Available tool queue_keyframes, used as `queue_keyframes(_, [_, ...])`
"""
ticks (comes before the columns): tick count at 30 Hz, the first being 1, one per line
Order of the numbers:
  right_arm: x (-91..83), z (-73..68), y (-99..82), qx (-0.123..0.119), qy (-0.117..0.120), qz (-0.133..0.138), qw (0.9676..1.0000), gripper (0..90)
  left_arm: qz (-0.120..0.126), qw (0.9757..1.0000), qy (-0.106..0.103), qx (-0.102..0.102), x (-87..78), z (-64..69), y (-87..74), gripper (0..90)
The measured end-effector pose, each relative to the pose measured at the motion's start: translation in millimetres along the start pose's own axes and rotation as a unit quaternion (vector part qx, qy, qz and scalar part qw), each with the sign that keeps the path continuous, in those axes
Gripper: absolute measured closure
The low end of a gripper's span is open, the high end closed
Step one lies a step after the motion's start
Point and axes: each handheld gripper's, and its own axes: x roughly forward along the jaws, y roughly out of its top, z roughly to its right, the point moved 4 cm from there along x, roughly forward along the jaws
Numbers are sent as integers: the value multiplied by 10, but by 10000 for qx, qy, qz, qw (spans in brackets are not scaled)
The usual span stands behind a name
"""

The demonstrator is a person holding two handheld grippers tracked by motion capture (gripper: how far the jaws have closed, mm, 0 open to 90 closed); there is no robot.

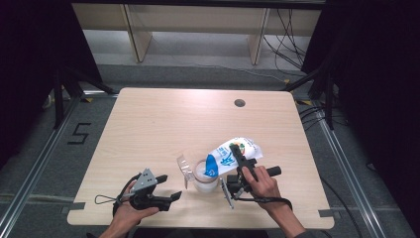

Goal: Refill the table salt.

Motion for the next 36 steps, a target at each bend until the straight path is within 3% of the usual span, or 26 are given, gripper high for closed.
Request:
queue_keyframes(1, [-9,-9,-4,71,29,-67,9999,807,21,10000,23,12,2,-1,1,202])
queue_keyframes(2, [0,38,8,-202,0,31,9998,807,30,10000,30,9,3,-1,1,202])
queue_keyframes(3, [-7,13,-3,13,7,-17,10000,807,21,10000,15,55,1,-4,2,202])
queue_keyframes(5, [-19,-14,-13,193,91,-105,9997,808,-4,10000,4,15,-1,-3,1,201])
queue_keyframes(7, [-16,-8,-9,203,90,-36,9997,808,-24,10000,-12,17,-3,-3,1,202])
queue_keyframes(8, [-12,44,4,-91,61,52,9999,808,-25,10000,-12,17,-3,-3,1,202])
queue_keyframes(9, [-15,56,7,-100,44,70,9999,808,-30,10000,-17,25,-4,-3,1,202])
queue_keyframes(11, [-16,49,1,2,89,60,9999,808,-29,9999,-27,108,-5,-10,4,202])
queue_keyframes(12, [-13,17,-8,248,135,55,9996,809,6,10000,-3,96,-1,-9,4,202])
queue_keyframes(13, [-16,14,-13,288,161,31,9995,809,-20,10000,-18,5,-2,-1,0,202])
queue_keyframes(16, [-14,48,-18,369,203,107,9991,810,-26,10000,-17,44,-5,-6,2,202])
queue_keyframes(19, [-18,51,-39,763,316,112,9965,812,-25,10000,-23,90,-6,-10,4,202])
queue_keyframes(20, [-6,64,-46,777,321,208,9962,812,-4,10000,-10,91,-4,-9,5,201])
queue_keyframes(22, [-11,53,-57,927,380,144,9949,813,-24,9999,-23,95,-7,-11,5,202])
queue_keyframes(25, [-9,57,-74,934,402,169,9947,814,9,10000,-3,89,-4,-12,6,202])
queue_keyframes(29, [-12,76,-84,1119,459,187,9925,814,14,10000,-1,88,-4,-9,6,202])
queue_keyframes(30, [-14,124,-87,899,421,211,9948,815,15,10000,0,83,-4,-9,6,202])
queue_keyframes(31, [-17,79,-90,1241,491,176,9909,815,4,9999,14,99,-6,-14,5,202])
queue_keyframes(32, [-36,75,-96,1417,564,86,9883,815,9,10000,1,93,-6,-12,6,202])
queue_keyframes(35, [-35,82,-108,1600,622,132,9851,816,4,10000,11,96,-4,-13,5,202])
queue_keyframes(36, [-31,101,-114,1573,633,185,9853,816,13,10000,2,79,-3,-9,5,202])
